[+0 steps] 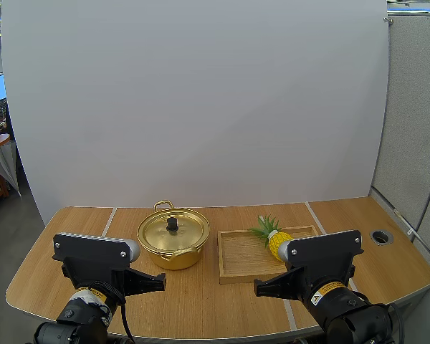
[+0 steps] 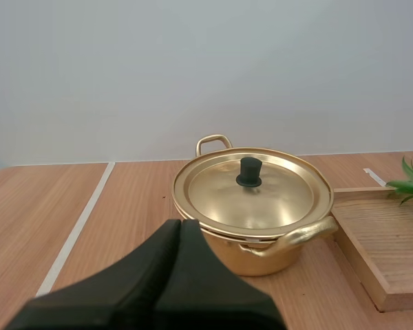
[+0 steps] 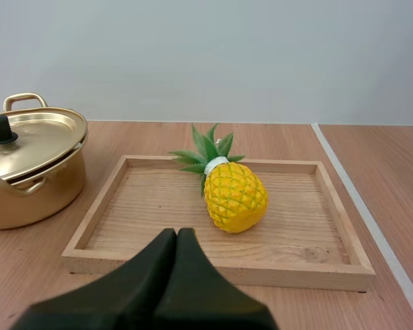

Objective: Open the pot, put the pineapple inside, and close it

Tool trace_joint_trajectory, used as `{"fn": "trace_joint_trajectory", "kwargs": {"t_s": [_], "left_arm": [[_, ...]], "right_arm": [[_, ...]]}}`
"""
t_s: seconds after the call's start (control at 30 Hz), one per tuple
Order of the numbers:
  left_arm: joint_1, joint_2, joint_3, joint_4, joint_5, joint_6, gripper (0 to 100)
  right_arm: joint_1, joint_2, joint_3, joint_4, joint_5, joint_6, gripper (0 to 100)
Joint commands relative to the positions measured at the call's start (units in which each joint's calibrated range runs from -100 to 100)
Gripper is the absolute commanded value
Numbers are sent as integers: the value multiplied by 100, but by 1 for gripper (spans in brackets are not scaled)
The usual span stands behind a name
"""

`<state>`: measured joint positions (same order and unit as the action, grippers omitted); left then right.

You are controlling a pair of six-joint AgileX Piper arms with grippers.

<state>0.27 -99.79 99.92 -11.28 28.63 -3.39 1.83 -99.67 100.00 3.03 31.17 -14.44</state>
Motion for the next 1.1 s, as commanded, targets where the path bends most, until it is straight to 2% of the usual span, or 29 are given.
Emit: {"fn": "trace_joint_trajectory", "kwargs": {"t_s": [0.0, 1.07], "left_arm": [[14, -21, 8, -47, -116, -57, 0], [14, -21, 8, -11, -61, -48, 0]], "right_arm": [[-19, -33, 0, -20, -9, -47, 0], [-19, -33, 0, 16, -9, -17, 0]]}}
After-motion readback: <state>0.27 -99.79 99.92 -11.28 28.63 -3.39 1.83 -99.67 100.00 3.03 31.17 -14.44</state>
